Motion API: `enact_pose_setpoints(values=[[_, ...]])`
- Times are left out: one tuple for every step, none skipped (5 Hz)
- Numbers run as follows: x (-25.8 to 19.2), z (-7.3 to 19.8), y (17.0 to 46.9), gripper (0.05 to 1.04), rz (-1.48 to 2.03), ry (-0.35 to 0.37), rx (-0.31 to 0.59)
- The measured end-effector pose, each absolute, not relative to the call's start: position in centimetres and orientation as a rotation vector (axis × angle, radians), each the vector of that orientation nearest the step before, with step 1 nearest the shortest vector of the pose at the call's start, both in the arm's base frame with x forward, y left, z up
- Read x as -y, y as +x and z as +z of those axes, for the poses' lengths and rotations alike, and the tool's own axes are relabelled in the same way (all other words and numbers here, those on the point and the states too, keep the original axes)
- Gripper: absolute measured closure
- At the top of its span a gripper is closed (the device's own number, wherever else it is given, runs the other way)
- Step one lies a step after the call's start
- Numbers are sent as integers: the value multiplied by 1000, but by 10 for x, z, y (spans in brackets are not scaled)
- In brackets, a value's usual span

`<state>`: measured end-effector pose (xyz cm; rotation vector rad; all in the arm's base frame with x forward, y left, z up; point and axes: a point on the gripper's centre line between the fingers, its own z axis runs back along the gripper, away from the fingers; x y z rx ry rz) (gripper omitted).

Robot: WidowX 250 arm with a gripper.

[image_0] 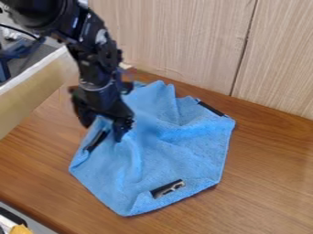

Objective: Move the cloth to the left of the table

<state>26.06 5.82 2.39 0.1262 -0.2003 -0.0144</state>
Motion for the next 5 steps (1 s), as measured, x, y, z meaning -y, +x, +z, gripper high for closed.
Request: enact_pose_setpoints(values=[[-69, 12, 254, 84, 19, 135, 164], [-72, 1, 251, 84, 24, 143, 146], [-73, -8, 248, 84, 19, 150, 118], [-76, -18, 246, 83, 14, 142, 90], [-79, -19, 250, 131, 22, 142, 92]])
